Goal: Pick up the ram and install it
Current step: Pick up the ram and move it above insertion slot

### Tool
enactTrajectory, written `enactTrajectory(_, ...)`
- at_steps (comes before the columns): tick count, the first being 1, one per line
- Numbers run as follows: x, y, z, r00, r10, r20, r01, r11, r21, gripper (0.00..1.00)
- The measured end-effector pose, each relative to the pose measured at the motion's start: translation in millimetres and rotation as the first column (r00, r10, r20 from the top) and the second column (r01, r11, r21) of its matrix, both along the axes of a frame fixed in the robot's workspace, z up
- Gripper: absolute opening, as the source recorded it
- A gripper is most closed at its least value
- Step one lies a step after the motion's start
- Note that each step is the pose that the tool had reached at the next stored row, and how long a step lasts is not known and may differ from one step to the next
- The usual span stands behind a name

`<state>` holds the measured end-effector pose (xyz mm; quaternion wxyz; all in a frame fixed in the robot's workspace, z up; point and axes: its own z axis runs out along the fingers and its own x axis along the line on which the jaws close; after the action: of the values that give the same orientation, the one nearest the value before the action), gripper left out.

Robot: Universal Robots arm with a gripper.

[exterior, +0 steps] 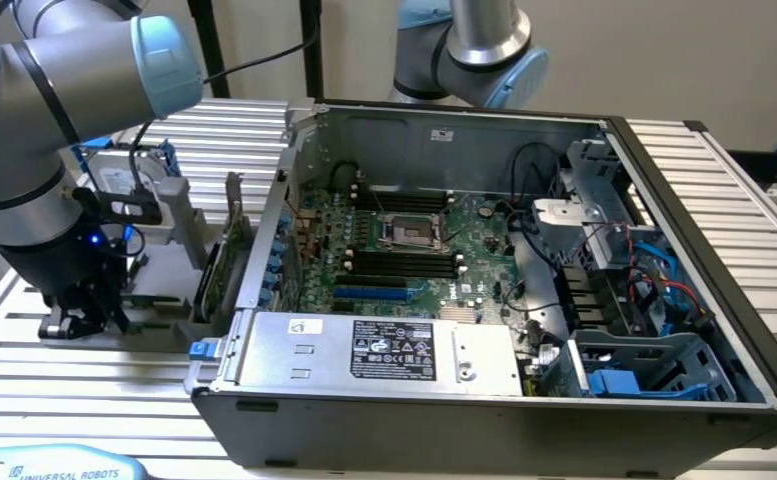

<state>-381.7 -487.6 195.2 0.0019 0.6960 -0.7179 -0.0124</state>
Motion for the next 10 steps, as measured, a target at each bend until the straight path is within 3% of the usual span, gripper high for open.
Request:
enactTrajectory(6, -0.1, -0.1, 1.8, 1.0000, 0.002, -0.0002, -0.002, 1.0000, 0.0004, 0.13)
enactTrajectory(10, 0.1, 0.0, 6.9, 1.0000, 0.004, 0.0000, -0.004, 1.0000, 0.0036, 0.13)
